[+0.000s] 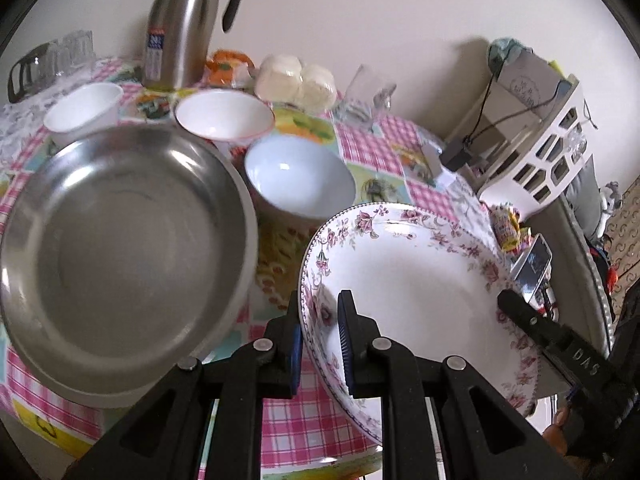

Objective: Organize plates and bowls
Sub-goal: 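Lift and tilt the floral plate up with both tools, then carry the floral plate over the steel basin and lower it inside with both tools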

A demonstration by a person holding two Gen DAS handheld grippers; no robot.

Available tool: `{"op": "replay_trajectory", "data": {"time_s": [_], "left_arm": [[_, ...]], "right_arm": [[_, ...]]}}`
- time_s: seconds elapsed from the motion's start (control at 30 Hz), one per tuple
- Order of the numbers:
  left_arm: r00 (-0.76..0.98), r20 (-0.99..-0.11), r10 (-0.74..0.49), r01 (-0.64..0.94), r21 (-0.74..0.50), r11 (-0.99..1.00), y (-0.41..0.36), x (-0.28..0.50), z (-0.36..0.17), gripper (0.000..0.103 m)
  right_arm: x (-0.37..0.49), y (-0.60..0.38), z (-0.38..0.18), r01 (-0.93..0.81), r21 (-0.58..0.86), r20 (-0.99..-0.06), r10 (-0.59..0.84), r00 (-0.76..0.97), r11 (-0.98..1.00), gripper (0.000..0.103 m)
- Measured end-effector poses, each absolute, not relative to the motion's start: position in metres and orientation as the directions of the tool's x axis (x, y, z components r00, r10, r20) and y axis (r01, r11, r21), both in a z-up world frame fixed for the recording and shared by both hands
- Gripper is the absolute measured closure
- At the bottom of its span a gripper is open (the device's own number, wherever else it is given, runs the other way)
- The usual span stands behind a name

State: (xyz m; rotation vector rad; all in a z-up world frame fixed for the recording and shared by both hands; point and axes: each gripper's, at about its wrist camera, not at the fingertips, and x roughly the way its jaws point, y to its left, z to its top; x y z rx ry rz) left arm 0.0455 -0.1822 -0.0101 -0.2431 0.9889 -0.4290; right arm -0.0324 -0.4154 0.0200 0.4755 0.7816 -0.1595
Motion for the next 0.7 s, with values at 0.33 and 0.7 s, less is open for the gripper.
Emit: {"op": "replay_trajectory", "data": {"time_s": [0.33, 0.7], "left_arm": [[0.514, -0.738, -0.437, 0.207, -0.387, 0.899, -0.15, 0.055, 0.005, 0.087], [0.537, -0.727, -0.427, 0.143, -0.421, 0.896, -0.1, 0.068, 0.012, 0.087]], "right_arm": [[-0.018, -0.383, 0.024, 0.256, 0.345, -0.696, 0.063, 0.716, 0.903, 0.089], [0.003, -0.338, 0.029, 0.192, 0.333, -0.691, 0.1, 0.715, 0.923, 0.089]]}}
